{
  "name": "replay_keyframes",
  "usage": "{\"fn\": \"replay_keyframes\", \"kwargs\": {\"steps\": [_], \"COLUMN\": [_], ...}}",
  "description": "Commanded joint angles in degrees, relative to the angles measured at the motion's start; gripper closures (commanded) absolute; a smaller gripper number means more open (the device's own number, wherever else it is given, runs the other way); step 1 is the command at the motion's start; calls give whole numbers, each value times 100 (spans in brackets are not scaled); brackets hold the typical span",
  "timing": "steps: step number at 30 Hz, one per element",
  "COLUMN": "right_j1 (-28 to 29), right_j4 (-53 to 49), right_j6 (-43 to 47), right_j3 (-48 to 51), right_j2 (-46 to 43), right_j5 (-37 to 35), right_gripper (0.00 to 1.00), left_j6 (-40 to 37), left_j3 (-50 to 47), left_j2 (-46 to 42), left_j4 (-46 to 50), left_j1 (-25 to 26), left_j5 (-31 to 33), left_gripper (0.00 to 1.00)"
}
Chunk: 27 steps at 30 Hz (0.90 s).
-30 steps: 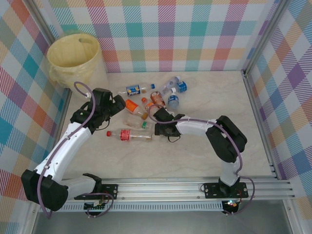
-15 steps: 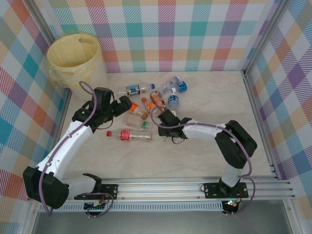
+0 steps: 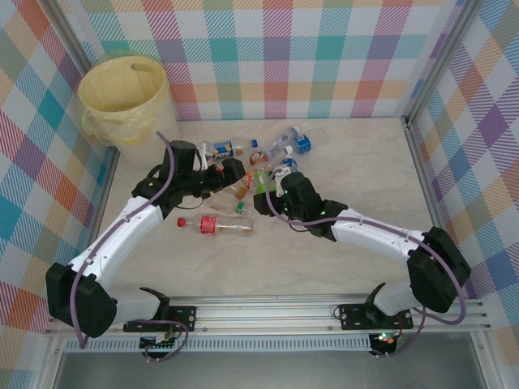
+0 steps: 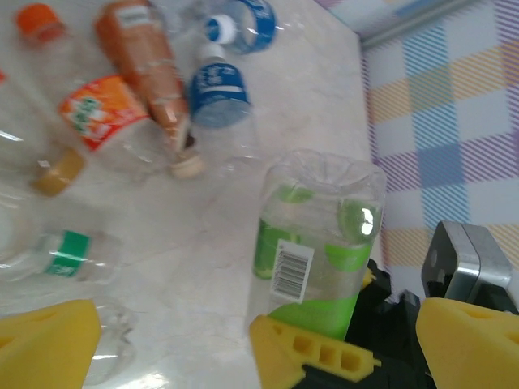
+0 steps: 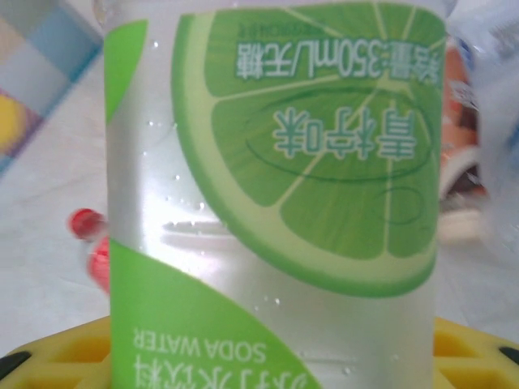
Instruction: Put the plastic bottles in the bin
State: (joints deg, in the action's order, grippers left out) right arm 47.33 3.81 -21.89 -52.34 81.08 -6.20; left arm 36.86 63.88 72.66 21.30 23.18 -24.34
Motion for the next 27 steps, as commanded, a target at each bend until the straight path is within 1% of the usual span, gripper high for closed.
{"fn": "replay_keyframes", "kwargs": {"steps": [1,5,10,11,13,15,18,21,23,25,27], "right_j1": [41,39,39,39,44,39,40,44,39,39,39], "right_j4": [615,577,600,592,598,599,401,176,60,15,-63], "right_j6": [314,374,345,343,348,378,499,526,480,455,424], "right_j3": [36,-156,-378,-428,-492,-574,-782,-971,-1078,-1133,-1180], "right_j2": [-204,-148,62,95,166,197,275,375,434,482,521], "right_j5": [867,1389,1640,1686,1747,1847,2043,2147,2162,2216,2267], "right_gripper": [60,60,59,59,58,59,57,56,56,55,55], "left_j6": [44,84,118,102,173,314,357,240,220,302,377], "left_j3": [-121,-52,78,106,68,20,48,120,73,-92,-222], "left_j2": [2,76,233,269,270,303,398,441,378,263,182], "left_j4": [-494,-394,-489,-478,-358,-314,-329,-247,-245,-467,-747], "left_j1": [63,147,354,400,466,467,478,504,521,521,521], "left_j5": [-635,-385,-493,-434,-75,53,7,105,292,337,307], "left_gripper": [0,0,0,0,1,4,10,20,26,28,35]}}
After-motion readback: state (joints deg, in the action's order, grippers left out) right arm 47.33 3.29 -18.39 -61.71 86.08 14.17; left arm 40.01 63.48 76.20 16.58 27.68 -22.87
